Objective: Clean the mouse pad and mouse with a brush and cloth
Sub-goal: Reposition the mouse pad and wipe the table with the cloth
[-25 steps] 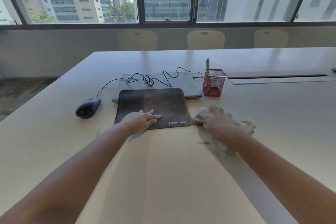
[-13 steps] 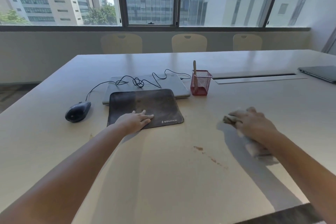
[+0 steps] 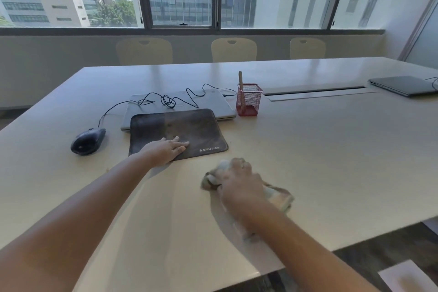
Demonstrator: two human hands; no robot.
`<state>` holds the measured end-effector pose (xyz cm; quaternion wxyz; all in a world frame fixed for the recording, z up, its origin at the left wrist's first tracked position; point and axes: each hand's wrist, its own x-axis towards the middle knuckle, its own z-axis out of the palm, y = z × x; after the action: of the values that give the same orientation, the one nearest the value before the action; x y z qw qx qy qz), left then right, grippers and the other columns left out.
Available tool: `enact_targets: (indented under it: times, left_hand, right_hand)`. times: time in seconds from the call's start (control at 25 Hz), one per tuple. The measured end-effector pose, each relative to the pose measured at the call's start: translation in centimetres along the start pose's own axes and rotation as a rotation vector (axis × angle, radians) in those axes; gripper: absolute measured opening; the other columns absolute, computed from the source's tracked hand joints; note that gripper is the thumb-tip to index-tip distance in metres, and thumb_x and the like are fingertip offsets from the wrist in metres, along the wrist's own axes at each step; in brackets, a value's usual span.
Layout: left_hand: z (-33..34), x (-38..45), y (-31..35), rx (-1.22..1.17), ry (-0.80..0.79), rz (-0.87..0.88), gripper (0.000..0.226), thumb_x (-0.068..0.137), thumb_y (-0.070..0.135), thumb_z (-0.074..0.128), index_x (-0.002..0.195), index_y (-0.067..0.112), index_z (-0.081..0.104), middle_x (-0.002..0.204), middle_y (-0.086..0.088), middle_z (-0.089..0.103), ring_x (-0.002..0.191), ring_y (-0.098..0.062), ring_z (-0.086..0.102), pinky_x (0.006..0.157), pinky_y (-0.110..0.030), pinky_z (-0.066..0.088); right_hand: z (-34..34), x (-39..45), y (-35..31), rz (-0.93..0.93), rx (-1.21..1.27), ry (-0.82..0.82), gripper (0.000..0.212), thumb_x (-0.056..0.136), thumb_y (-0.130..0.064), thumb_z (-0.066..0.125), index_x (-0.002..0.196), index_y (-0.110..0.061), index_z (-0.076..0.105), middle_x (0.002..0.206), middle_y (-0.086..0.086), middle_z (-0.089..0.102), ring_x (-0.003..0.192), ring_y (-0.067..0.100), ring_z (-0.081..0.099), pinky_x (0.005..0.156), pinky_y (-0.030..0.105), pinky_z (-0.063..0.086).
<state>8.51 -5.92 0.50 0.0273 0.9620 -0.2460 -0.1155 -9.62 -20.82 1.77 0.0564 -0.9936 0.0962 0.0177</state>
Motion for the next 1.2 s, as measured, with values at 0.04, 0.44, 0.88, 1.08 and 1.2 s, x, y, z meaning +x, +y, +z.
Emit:
enact_targets:
  times: [0.04,0.44,0.88,1.08,1.2]
  left_hand:
    - [-0.3,0.0,0.2,-0.029,-0.001,0.002,0.043,0.099,0.044,0.021,0.141,0.038,0.029,0.155,0.003,0.014,0.142,-0.028,0.016,0.112,-0.037,0.018]
    - [-0.6,-5.6,-4.9,-0.244,0.375,0.02,0.044,0.096,0.043,0.035,0.139,0.033,0.036,0.155,0.006,0.014,0.144,-0.023,0.002,0.114,-0.055,0.005]
    - [5.6,-16.8,-17.5,-0.245,0.384,-0.358,0.047,0.099,0.036,0.025,0.144,0.022,0.028,0.153,0.004,0.022,0.143,-0.016,0.014,0.115,-0.035,0.011]
    - [5.5,-16.9,-17.7,-0.387,0.453,-0.363,0.046,0.1,0.035,0.024,0.143,0.02,0.032,0.15,0.001,0.032,0.141,-0.013,0.022,0.114,-0.032,0.013]
    - [5.4,-17.0,-17.4,-0.295,0.454,-0.353,0.046,0.1,0.035,0.024,0.142,0.021,0.033,0.15,0.003,0.031,0.141,-0.013,0.021,0.113,-0.031,0.014]
  right_hand:
    - [-1.0,0.2,1.2,0.032,0.074,0.026,0.038,0.094,-0.024,0.039,0.131,-0.029,0.043,0.132,0.006,0.032,0.124,0.028,0.032,0.099,0.043,0.033]
    - [-2.3,4.0,11.6,0.593,-0.082,0.005,0.031,0.093,-0.02,0.038,0.124,-0.022,0.045,0.121,0.015,0.036,0.12,0.037,0.037,0.101,0.045,0.037]
    - [-4.9,4.7,-6.7,-0.37,0.05,-0.019,0.034,0.091,-0.037,0.042,0.124,-0.04,0.046,0.119,0.007,0.041,0.116,0.031,0.041,0.098,0.042,0.034]
    - [-4.9,9.0,-18.8,-0.463,-0.03,0.032,0.036,0.092,-0.043,0.042,0.126,-0.033,0.047,0.128,0.008,0.041,0.119,0.033,0.039,0.096,0.044,0.036]
    - [-2.8,10.4,-23.1,-0.417,-0.085,-0.032,0.042,0.092,-0.045,0.042,0.131,-0.031,0.046,0.133,0.011,0.04,0.122,0.034,0.042,0.097,0.041,0.037]
